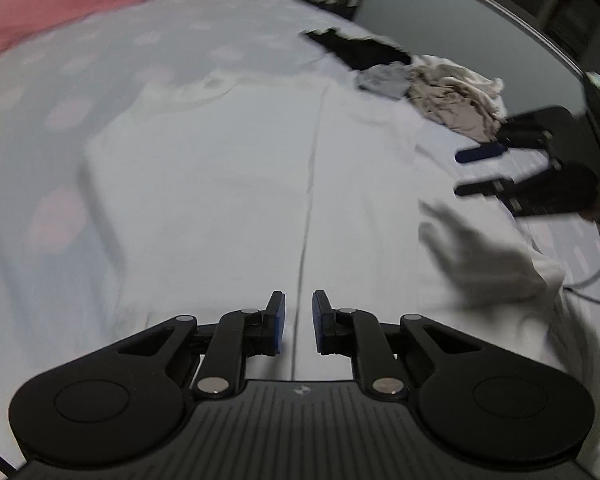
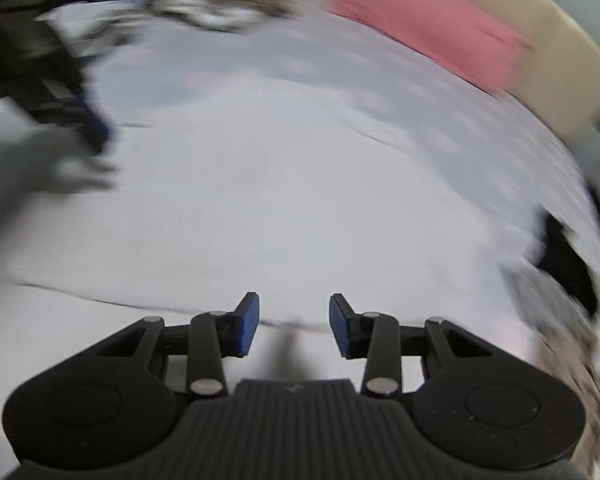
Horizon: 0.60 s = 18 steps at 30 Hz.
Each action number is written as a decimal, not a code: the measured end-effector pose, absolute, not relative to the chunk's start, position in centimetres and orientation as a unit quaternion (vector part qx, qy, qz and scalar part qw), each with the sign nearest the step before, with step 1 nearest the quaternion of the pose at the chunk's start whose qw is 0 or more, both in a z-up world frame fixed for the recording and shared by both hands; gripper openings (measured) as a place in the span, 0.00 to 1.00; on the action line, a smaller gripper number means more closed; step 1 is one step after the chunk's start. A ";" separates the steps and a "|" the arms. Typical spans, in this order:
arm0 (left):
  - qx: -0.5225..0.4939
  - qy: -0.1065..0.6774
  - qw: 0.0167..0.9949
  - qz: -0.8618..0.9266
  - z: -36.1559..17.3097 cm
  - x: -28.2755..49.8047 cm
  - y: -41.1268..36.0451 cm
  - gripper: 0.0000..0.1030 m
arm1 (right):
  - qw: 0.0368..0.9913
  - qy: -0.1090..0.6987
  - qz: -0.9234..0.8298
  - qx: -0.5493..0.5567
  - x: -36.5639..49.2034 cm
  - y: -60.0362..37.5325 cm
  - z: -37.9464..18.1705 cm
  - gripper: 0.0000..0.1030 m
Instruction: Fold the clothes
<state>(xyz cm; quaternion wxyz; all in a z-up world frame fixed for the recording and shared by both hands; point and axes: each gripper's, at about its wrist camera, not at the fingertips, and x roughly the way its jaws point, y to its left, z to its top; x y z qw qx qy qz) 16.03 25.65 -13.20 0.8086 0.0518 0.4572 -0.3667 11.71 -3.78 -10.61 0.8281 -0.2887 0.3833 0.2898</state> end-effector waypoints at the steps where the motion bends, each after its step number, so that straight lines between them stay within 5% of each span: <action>1: 0.056 0.451 0.808 -0.375 -13.4 16.9 24.4 0.15 | 0.838 0.389 0.260 -0.280 13.1 -5.5 -10.6 0.41; 13: 0.072 0.445 0.793 -0.410 -17.7 24.1 15.6 0.15 | 0.874 0.458 0.152 0.059 24.4 -17.1 -16.3 0.39; 18: 0.119 0.437 0.787 -0.419 -18.7 23.3 14.8 0.15 | 0.850 0.477 0.195 0.109 26.4 -16.7 -17.7 0.07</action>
